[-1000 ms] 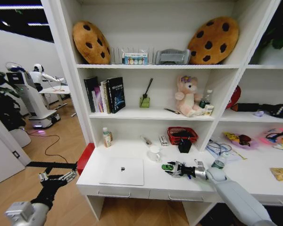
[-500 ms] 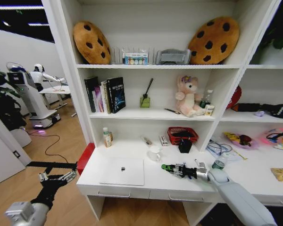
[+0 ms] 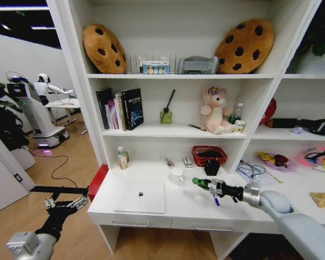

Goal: Organize the objects on the table.

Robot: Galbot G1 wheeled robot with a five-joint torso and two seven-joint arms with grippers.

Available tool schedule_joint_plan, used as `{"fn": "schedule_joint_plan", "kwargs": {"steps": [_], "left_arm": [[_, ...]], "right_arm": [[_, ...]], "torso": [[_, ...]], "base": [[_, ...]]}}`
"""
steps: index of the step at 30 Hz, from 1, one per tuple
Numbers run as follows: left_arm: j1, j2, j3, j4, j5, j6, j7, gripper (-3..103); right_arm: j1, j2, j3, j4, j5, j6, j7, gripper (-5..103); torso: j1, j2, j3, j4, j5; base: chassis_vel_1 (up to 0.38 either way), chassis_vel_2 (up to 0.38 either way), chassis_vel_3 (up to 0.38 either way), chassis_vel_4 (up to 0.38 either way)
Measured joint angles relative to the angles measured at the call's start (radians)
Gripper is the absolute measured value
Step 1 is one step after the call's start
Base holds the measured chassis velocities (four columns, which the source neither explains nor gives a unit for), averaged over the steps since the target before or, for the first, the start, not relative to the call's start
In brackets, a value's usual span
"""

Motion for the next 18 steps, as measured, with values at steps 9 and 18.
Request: {"fn": "schedule_joint_plan", "kwargs": {"steps": [9, 18], "left_arm": [[0.000, 0.000, 0.000, 0.000, 0.000, 0.000, 0.000, 100], [0.000, 0.000, 0.000, 0.000, 0.000, 0.000, 0.000, 100]], "right_arm": [[0.534, -0.025, -0.357, -0.131, 0.100, -0.192, 0.243, 36], [1.047, 0.181, -0.784, -0.492, 0.072, -0.199, 0.108, 36]], "torso": [[0.000, 0.000, 0.000, 0.0003, 0.0003], [0.000, 0.000, 0.000, 0.0003, 0.0006]], "base": [[0.000, 0.000, 0.000, 0.000], [0.000, 0.000, 0.000, 0.000]]}}
